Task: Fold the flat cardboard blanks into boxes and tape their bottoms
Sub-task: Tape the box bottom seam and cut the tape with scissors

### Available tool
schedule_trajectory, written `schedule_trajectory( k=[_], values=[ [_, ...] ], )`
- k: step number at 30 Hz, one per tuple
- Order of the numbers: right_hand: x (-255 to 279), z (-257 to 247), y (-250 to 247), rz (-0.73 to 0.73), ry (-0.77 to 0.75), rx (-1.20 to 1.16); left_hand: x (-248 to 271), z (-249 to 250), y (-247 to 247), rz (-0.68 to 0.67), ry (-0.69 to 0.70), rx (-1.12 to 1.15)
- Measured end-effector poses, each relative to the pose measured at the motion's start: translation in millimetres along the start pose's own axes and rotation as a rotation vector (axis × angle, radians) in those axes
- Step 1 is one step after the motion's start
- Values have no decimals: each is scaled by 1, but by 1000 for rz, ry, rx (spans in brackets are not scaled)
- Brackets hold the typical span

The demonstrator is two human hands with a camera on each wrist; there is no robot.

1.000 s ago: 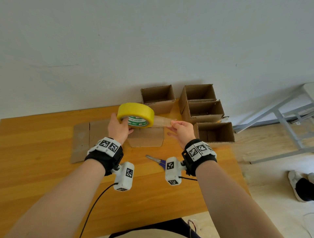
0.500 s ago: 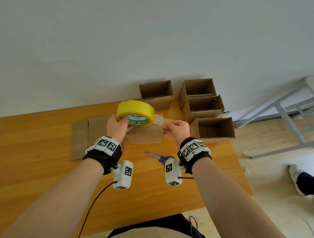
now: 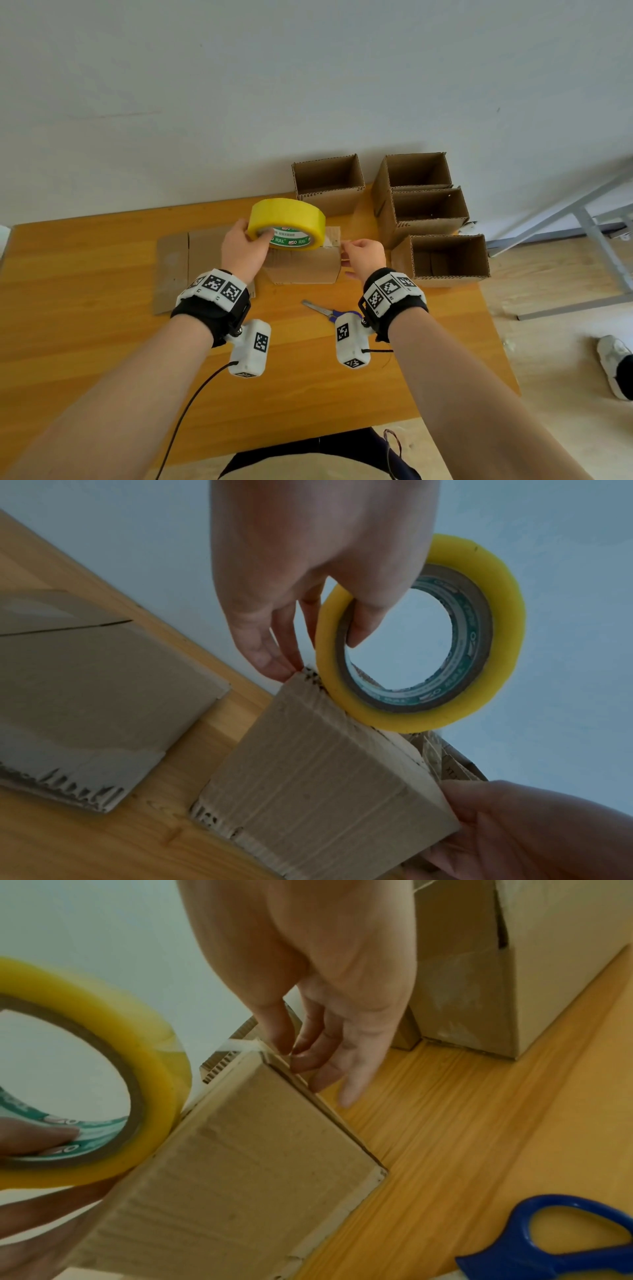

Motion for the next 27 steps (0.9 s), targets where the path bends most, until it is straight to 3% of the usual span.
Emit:
schedule_trajectory(
  k=[7,14,16,19,21,24,27],
  values=[
    [2,-12,4,62,-32,272,2,1,0,-17,11,-14],
    [11,7,-3,-8,123,270,1,3,-2,-25,-17,-19],
    [15,15,-3,21,14,268,2,4,-1,-27,-23,-23],
    [26,17,-1,76,-297,248,1,3,0,-40,-34,-3],
    [34,14,2,16,-435,258,0,2,0,-44,-36,-7],
    [41,9,8,-152,-572,425,3,3,-1,-54,-29,-4],
    [37,9,16,-182,-657,708,5,4,-3,-53,-1,-12]
  ],
)
Point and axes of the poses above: each hand's wrist, its own x-axis away from the middle knuckle, its own y-axis out of the palm, z = x × y, the point moved 2 cm from there along -x, towards the middle knuckle, and after that the axes turned 3 degrees about -z, right-handed, at the moved point
